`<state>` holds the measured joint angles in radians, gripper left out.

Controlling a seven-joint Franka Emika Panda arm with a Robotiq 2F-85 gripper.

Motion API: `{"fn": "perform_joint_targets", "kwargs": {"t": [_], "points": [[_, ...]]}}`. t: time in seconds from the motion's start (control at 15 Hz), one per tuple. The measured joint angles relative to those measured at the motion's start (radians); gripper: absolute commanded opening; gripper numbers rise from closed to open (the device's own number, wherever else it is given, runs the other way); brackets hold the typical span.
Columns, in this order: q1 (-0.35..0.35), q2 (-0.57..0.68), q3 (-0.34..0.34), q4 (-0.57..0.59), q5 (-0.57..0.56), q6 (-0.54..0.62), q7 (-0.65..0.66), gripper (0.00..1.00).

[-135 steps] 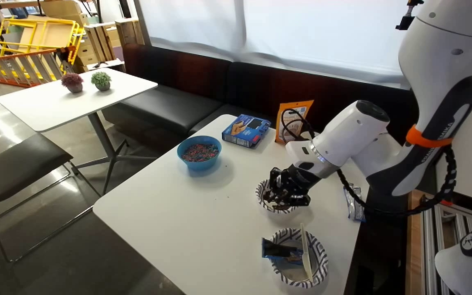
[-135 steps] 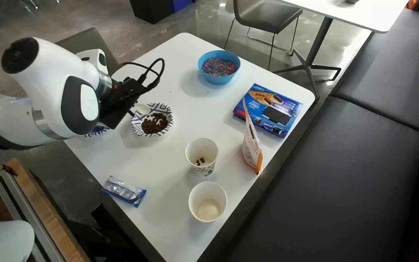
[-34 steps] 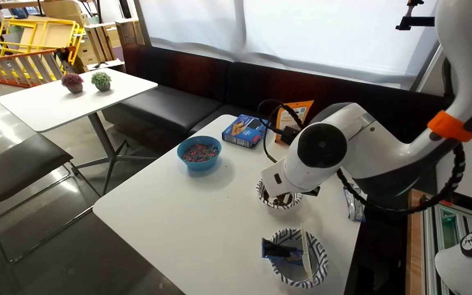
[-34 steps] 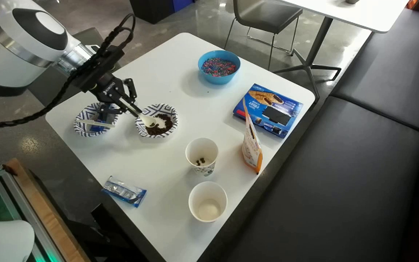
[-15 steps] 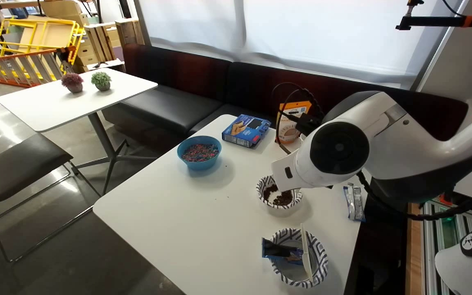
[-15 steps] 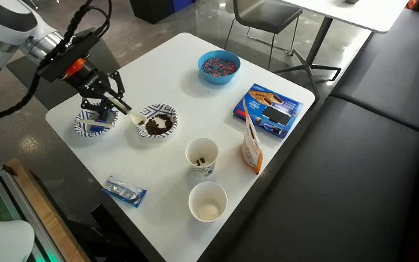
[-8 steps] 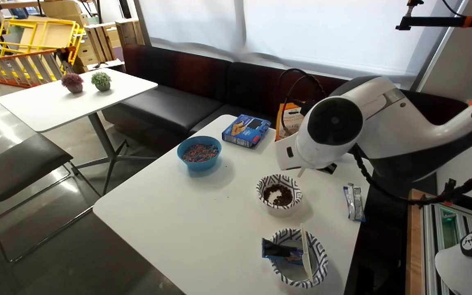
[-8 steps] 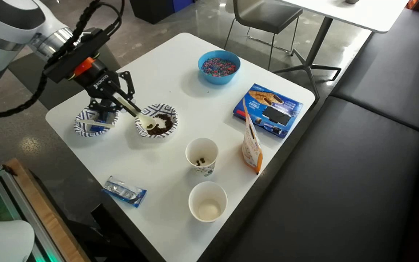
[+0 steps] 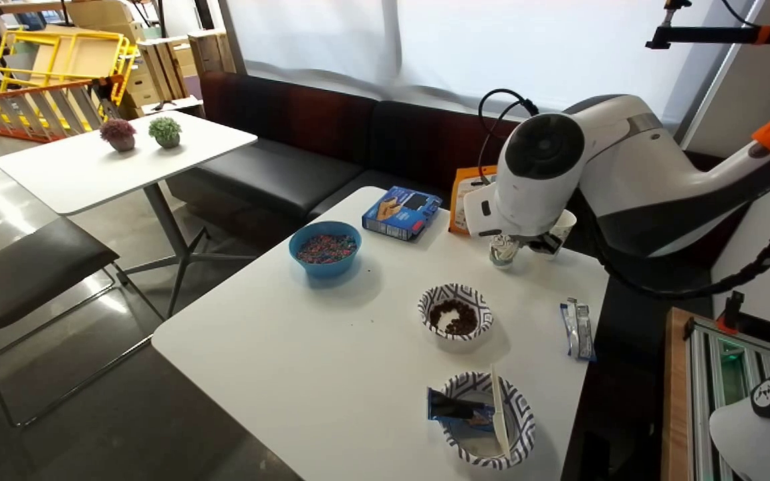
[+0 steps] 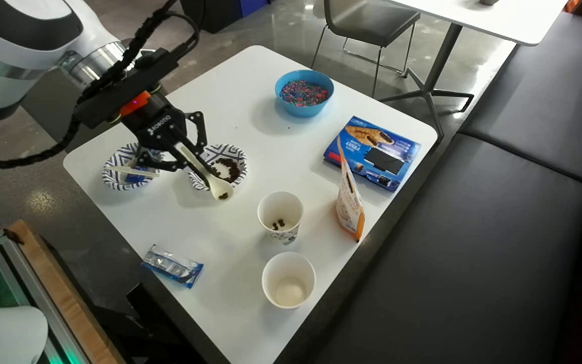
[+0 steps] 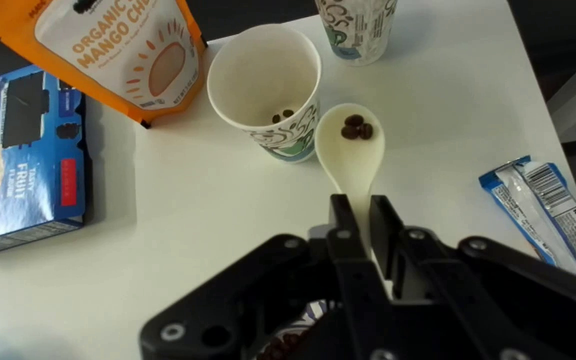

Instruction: Use the spoon to put some of the brown objects into the cup

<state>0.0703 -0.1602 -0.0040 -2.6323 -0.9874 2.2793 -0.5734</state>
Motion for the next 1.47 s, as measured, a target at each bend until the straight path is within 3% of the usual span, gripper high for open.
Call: {"fn": "perform_joint_targets", "kwargs": {"t": [0.73,1.47], "points": [[-0.061,-0.002,-0.064,0.049,0.009,0.036,-0.039,0.03],[-0.092,0.071,-0.089,0.129,0.101,0.060,-0.024,0.03]]}}
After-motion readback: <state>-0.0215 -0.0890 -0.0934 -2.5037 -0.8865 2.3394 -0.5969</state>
